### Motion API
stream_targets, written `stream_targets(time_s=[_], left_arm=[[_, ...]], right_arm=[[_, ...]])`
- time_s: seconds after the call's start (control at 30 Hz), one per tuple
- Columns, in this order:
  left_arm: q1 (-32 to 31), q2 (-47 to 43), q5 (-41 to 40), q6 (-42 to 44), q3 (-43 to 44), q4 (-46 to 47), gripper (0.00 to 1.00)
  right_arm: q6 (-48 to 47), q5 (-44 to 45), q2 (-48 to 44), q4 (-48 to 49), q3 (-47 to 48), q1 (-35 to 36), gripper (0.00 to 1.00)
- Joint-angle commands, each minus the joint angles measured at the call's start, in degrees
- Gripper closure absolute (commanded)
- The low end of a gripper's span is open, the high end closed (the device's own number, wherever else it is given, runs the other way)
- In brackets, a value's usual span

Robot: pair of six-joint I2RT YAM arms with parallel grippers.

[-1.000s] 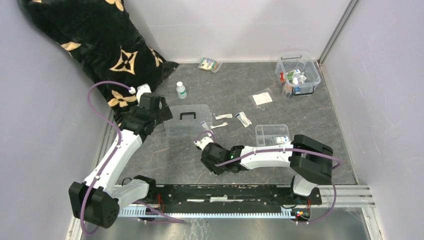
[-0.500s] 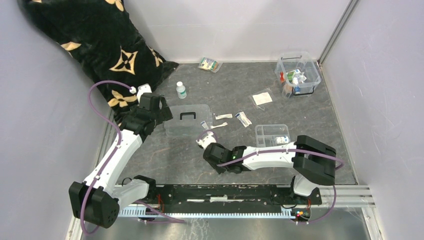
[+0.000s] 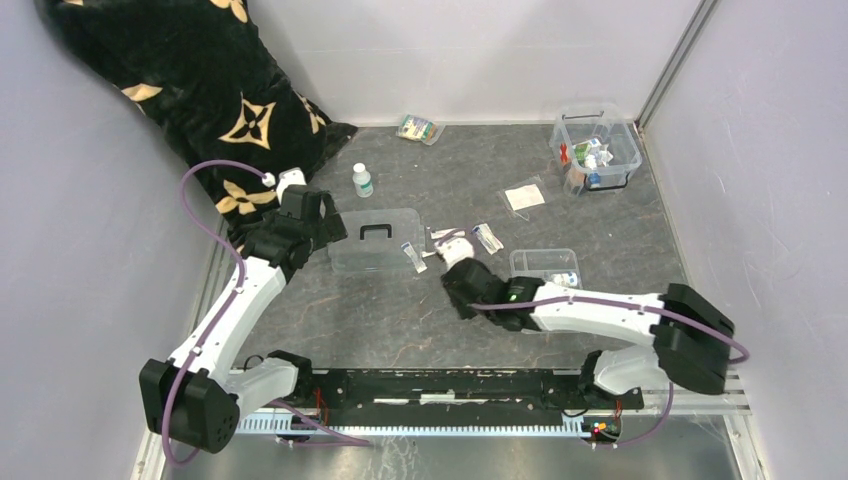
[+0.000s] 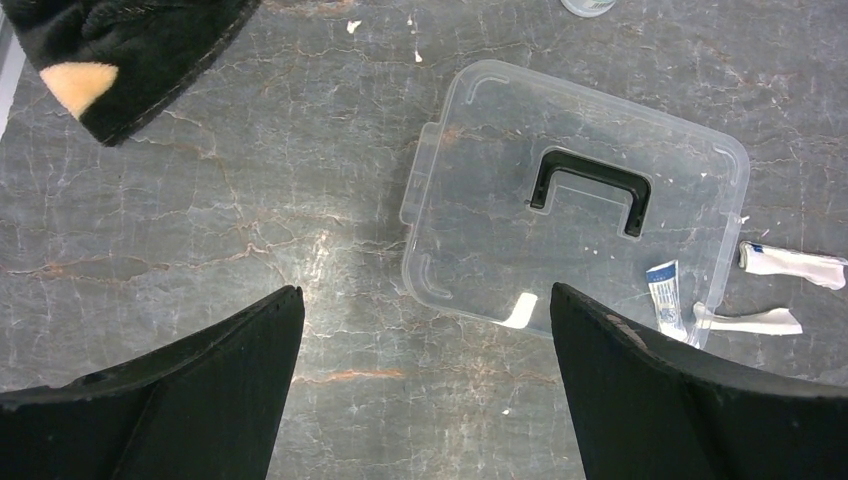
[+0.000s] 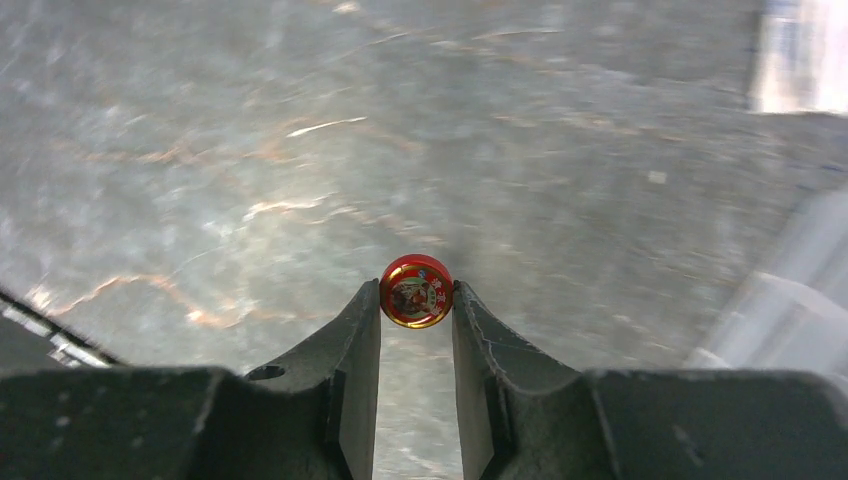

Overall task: Organize the medicine kit
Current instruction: Pick up the medical item at the center of the board, then place the medical item at the medicine box compartment.

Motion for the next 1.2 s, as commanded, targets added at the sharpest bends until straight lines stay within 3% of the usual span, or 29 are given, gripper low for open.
stream_targets(time_s=[0.0,0.23,0.53,1.17], left_arm=[[0.34,0.27,0.50,1.88,0.22,2.30,0.02],[0.35,0.61,0.85,1.90,0.25,2.50,0.02],[0.43,0.96,1.08,1.90,0.31,2.60,0.03],[0.42,0.24,1.33,2.12,0.14,2.44,0.03]], right_arm=[[-0.79,2.43,-7.41,-2.61,-3.65,-7.00,0.67],[-2.35,1.63,-14.74,-10.74,-7.24,-14.02,0.67],[-2.69,0.17,-21.65,-19.35,-10.60,-17.60,0.67],[-2.44,-1.47,-23.04,-24.14,-12.90,-19.51,0.66]])
